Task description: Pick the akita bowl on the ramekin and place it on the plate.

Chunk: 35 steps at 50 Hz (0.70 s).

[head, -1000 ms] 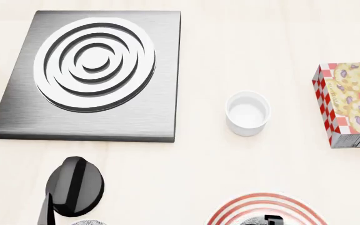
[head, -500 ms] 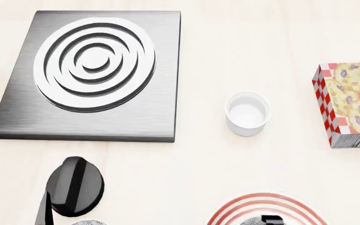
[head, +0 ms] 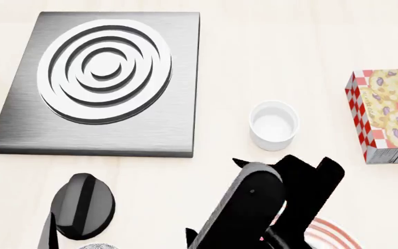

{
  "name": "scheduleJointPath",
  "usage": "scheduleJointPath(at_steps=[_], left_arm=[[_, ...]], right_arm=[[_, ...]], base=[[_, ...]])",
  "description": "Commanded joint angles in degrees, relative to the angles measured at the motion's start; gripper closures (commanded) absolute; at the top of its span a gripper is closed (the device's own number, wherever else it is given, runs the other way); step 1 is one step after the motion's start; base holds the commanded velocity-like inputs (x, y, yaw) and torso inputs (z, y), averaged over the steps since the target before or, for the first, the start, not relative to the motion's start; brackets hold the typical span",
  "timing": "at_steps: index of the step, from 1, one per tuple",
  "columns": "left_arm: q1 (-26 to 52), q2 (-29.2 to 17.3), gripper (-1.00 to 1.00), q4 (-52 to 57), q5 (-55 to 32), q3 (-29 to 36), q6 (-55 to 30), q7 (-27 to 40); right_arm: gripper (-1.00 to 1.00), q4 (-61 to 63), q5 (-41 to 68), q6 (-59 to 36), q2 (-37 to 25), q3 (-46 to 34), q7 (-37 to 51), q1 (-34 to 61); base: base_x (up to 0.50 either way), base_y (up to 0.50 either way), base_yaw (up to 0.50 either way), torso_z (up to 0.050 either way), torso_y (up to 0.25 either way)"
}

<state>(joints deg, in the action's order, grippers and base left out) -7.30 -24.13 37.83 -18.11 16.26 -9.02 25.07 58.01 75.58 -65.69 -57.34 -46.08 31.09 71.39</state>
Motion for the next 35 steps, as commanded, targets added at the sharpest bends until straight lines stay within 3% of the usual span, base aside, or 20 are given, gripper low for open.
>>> scheduleJointPath(at_steps=[1,11,19,35], left_arm=[[-0.34,-0.27,-1.0,-0.02,-0.49,-0.16,0.69,-0.15],[-0.39,-0.55,-1.0,-0.12,-0.84,-0.04,1.04,-0.46],[-0.48,-0.6,-1.0,-0.04,-0.85,0.34,1.32,-0.6],[-0.44,-1.04,-1.0,0.37,-1.58,0.47,1.19,-0.73]], right_arm=[[-1.0,-2.95,-16.79,14.65,-2.36,8.1,4.1,-16.25],[-1.0,-2.2,-22.86,19.86,-4.3,9.19,12.19,-23.37],[-1.0,-1.98,-27.67,29.13,-7.84,11.29,16.25,-30.76],[-1.0,-5.28,-35.84,40.77,-7.48,11.07,19.14,-39.4]], base=[[0.0,0.0,0.0,0.0,0.0],[0.0,0.0,0.0,0.0,0.011],[0.0,0.0,0.0,0.0,0.238],[0.0,0.0,0.0,0.0,0.25]])
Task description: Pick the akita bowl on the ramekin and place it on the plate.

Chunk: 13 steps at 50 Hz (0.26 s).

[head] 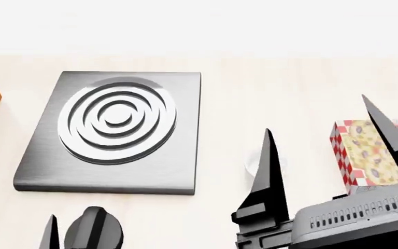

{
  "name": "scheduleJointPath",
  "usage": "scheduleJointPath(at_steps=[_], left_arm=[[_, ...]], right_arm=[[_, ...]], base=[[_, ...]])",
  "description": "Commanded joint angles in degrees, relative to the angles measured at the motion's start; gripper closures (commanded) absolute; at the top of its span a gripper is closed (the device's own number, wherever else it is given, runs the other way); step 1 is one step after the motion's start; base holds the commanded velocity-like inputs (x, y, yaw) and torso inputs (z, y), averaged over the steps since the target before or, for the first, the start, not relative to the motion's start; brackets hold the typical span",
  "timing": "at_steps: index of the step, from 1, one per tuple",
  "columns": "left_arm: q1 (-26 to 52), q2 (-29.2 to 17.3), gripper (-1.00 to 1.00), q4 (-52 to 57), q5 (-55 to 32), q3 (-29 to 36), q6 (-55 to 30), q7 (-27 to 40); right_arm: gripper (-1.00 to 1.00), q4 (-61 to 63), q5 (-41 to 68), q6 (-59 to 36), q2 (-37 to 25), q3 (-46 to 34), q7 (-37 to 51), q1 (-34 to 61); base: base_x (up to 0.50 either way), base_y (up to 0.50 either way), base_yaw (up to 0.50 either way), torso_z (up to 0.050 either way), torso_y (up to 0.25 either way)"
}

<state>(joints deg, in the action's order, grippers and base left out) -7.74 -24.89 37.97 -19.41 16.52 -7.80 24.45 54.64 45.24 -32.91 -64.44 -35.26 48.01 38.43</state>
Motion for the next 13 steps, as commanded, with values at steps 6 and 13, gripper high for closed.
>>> scheduleJointPath(at_steps=[6,13], left_arm=[[-0.07,-0.66,-1.0,0.57,-0.42,0.7,0.18,-0.72],[0.0,-0.93,-1.0,0.95,-0.57,0.56,0.02,-0.54]], right_arm=[[-1.0,-3.48,-7.85,13.42,-0.87,0.47,2.6,-10.1],[-1.0,-4.84,-10.02,19.59,-1.74,1.4,3.64,-13.8]], base=[[0.0,0.0,0.0,0.0,0.25],[0.0,0.0,0.0,0.0,0.25]])
